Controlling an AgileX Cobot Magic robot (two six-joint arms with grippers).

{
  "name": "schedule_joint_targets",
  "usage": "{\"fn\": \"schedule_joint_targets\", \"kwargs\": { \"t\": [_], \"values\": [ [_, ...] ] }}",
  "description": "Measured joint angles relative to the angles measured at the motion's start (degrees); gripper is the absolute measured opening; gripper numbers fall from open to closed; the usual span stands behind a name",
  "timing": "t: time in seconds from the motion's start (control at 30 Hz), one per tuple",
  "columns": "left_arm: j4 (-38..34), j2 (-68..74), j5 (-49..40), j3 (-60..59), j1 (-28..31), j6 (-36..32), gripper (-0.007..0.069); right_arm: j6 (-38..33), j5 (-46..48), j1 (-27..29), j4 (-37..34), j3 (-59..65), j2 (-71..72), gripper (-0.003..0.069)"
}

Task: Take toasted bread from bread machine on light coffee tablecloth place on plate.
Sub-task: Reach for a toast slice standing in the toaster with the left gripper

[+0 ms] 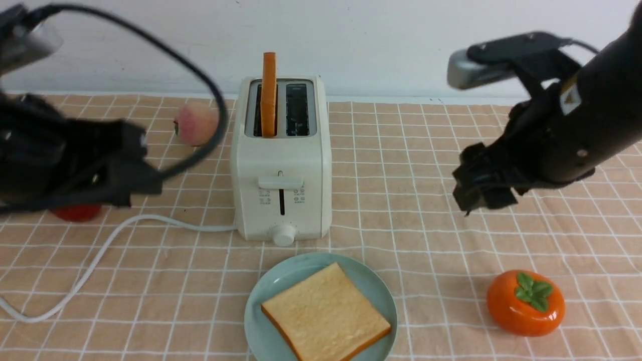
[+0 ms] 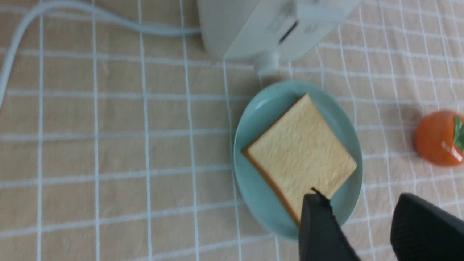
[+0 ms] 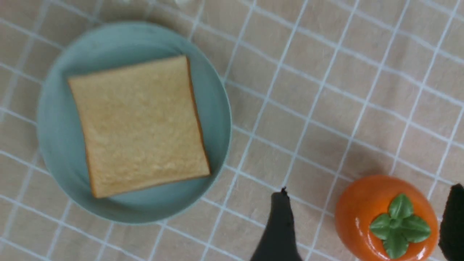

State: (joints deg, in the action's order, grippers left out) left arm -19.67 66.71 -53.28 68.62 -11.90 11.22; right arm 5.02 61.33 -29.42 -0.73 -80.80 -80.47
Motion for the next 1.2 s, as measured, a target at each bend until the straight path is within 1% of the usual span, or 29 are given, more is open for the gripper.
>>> {"fn": "schedule_joint_targets", "kwargs": {
  "t": [0.03, 0.07, 0.13, 0.17, 0.2, 0.23, 0.27, 0.3, 0.33, 0.37, 0.43, 0.53, 0.63, 0.67, 0.7, 0.73, 0.77, 0.9, 0.93, 1.03, 1.2],
  "values": [
    [0.2, 2.0, 0.1, 1.5, -0.1, 0.1, 0.0329, 0.1, 0.0, 0.0, -0.4, -0.2, 0.5, 0.0519],
    [1.1, 6.5, 0.3, 6.7, -1.2, 0.1, 0.0364, 0.3, 0.0, 0.0, -1.7, -0.4, 2.1, 0.0505],
    [3.9, 12.2, 0.4, 14.5, -3.4, 0.6, 0.0407, 0.5, 0.4, 0.0, -3.0, -0.5, 3.7, 0.0494],
    [7.5, 16.0, -0.1, 19.2, -5.4, 2.2, 0.0438, 0.5, 0.8, 0.0, -3.3, -0.5, 4.4, 0.0491],
    [9.4, 18.6, -0.6, 22.4, -6.7, 3.3, 0.045, 0.5, 1.0, 0.0, -3.3, -0.5, 4.8, 0.0489],
    [13.7, 22.6, -2.0, 26.4, -8.8, 6.1, 0.047, 0.5, 1.3, 0.0, -3.3, -0.5, 5.2, 0.0486],
    [14.5, 23.2, -2.2, 27.9, -9.2, 7.1, 0.0473, 0.5, 1.4, 0.0, -3.3, -0.5, 5.4, 0.0486],
    [21.7, 29.3, -4.9, 34.1, -12.2, 11.5, 0.0491, 0.5, 1.8, 0.0, -3.3, -0.6, 5.6, 0.0486],
    [22.4, 29.3, -5.3, 34.8, -12.2, 12.0, 0.0493, 0.5, 1.8, 0.0, -3.3, -0.6, 5.6, 0.0486],
    [28.4, 35.5, -7.7, 41.5, -14.8, 15.7, 0.0499, 0.5, 2.5, 0.0, -3.4, -0.6, 5.6, 0.0486],
    [34.1, 41.7, -10.6, 47.9, -16.6, 19.4, 0.0501, 0.6, 3.1, 0.0, -3.7, -0.6, 5.6, 0.0486],
    [38.8, 51.7, -14.8, 57.4, -18.1, 22.5, 0.0501, 0.6, 3.8, 0.0, -4.1, -0.6, 5.6, 0.0486],
    [40.7, 57.5, -17.1, 64.0, -18.1, 23.0, 0.0493, 0.6, 4.2, 0.0, -4.4, -0.6, 5.6, 0.0486],
    [42.1, 61.5, -17.4, 67.3, -18.1, 23.3, 0.0472, 0.6, 4.7, 0.0, -4.6, -0.6, 5.8, 0.0486],
    [42.5, 62.4, -17.4, 68.0, -18.1, 23.4, 0.0461, 0.6, 4.9, 0.0, -4.7, -0.6, 5.9, 0.0486],
    [42.7, 63.7, -17.8, 68.8, -18.1, 23.5, 0.0417, 0.6, 5.6, 0.0, -4.8, -0.6, 6.2, 0.0486],
    [42.7, 63.8, -18.0, 68.9, -18.1, 23.5, 0.04, 0.6, 5.8, 0.0, -4.8, -0.6, 6.3, 0.0486],
    [43.0, 63.3, -18.5, 69.4, -18.1, 23.6, 0.0111, 0.7, 7.2, 0.0, -4.8, -0.6, 7.1, 0.0486],
    [43.1, 62.9, -18.5, 69.5, -18.1, 23.6, 0.0084, 0.7, 7.3, 0.0, -4.8, -0.6, 7.2, 0.0486],
    [43.7, 59.8, -18.5, 69.5, -18.1, 22.7, 0.0101, 0.7, 7.4, 0.0, -4.7, -0.6, 7.3, 0.0486],
    [42.2, 50.9, -18.5, 69.5, -18.1, 19.8, 0.0101, 0.7, 7.4, 0.0, -3.2, -0.6, 7.7, 0.0486]
  ]
}}
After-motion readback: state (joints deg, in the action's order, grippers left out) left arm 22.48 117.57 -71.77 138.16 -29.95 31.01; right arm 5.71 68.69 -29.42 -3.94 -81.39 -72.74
